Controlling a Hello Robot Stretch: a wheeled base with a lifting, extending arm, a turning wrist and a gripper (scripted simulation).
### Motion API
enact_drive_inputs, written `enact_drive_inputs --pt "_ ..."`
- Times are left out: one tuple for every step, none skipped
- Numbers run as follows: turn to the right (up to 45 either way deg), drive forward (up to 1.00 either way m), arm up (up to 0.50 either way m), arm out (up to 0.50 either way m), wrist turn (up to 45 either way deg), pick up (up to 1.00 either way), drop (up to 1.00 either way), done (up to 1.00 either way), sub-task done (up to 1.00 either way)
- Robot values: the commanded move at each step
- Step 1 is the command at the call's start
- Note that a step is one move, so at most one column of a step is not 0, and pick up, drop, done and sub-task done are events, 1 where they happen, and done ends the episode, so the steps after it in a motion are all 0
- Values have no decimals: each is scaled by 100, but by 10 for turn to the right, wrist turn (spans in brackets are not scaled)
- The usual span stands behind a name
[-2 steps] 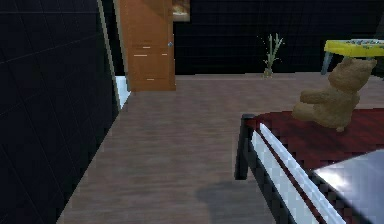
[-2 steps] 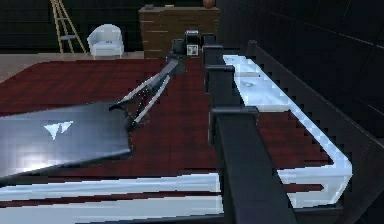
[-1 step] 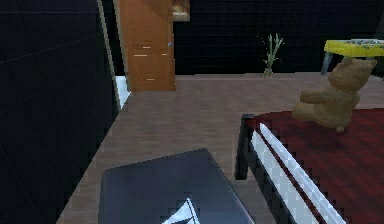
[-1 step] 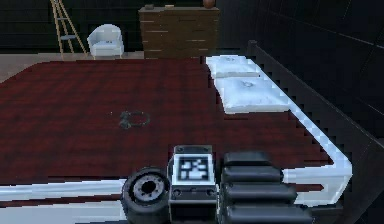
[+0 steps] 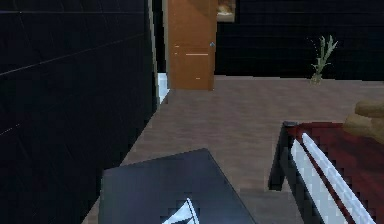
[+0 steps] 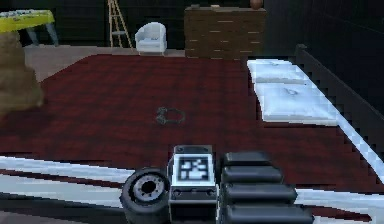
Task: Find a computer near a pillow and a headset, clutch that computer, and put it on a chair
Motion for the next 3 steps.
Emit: enact_drive_inputs --pt "0 100 0 0 0 0 0 0 0" --pt "-30 0 0 0 0 0 0 0 0" --pt "0 100 0 0 0 0 0 0 0"
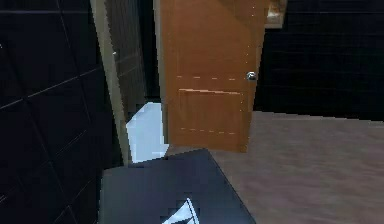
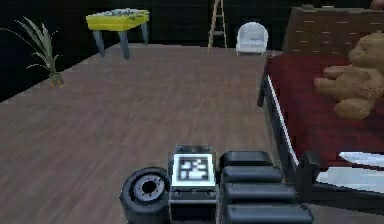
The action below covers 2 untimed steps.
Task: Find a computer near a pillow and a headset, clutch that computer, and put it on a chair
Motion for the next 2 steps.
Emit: enact_drive_inputs --pt "0 100 0 0 0 0 0 0 0" --pt "-30 0 0 0 0 0 0 0 0"
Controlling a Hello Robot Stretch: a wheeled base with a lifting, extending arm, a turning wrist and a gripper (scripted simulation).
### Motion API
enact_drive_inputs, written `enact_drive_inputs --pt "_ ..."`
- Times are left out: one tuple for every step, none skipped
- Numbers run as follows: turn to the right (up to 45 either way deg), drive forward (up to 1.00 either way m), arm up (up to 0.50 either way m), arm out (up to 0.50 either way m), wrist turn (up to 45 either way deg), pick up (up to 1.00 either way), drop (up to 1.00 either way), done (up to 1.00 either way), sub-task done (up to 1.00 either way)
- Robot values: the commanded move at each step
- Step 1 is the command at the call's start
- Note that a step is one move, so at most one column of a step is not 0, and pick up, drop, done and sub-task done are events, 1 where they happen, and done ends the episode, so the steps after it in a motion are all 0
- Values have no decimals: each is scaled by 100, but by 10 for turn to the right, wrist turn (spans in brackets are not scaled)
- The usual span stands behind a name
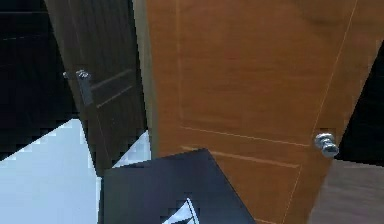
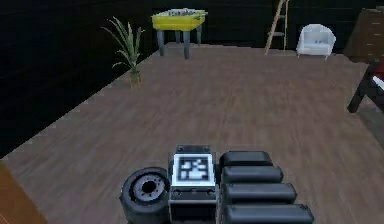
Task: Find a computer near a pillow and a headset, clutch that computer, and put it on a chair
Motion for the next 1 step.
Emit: enact_drive_inputs --pt "0 35 0 0 0 0 0 0 0"
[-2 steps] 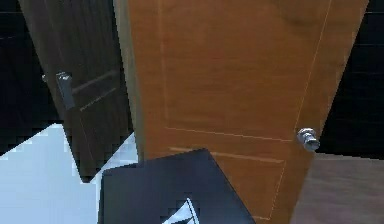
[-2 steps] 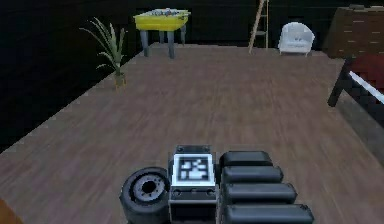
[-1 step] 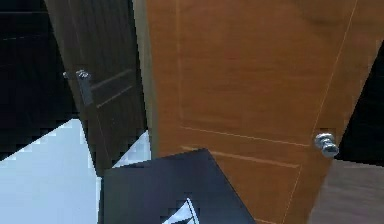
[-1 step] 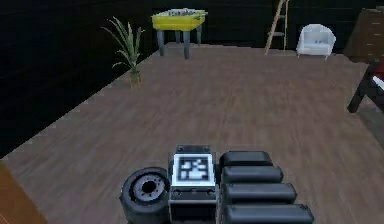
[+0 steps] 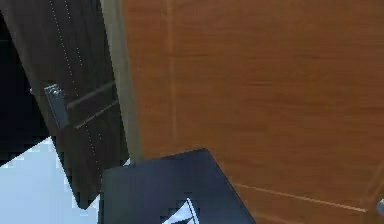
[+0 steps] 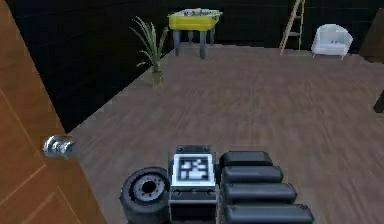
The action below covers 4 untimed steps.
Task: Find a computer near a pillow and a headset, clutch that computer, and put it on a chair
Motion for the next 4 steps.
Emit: enact_drive_inputs --pt "-450 0 0 0 0 0 0 0 0" --pt "-240 0 0 0 0 0 0 0 0" --pt "0 60 0 0 0 0 0 0 0" --pt "-300 0 0 0 0 0 0 0 0"
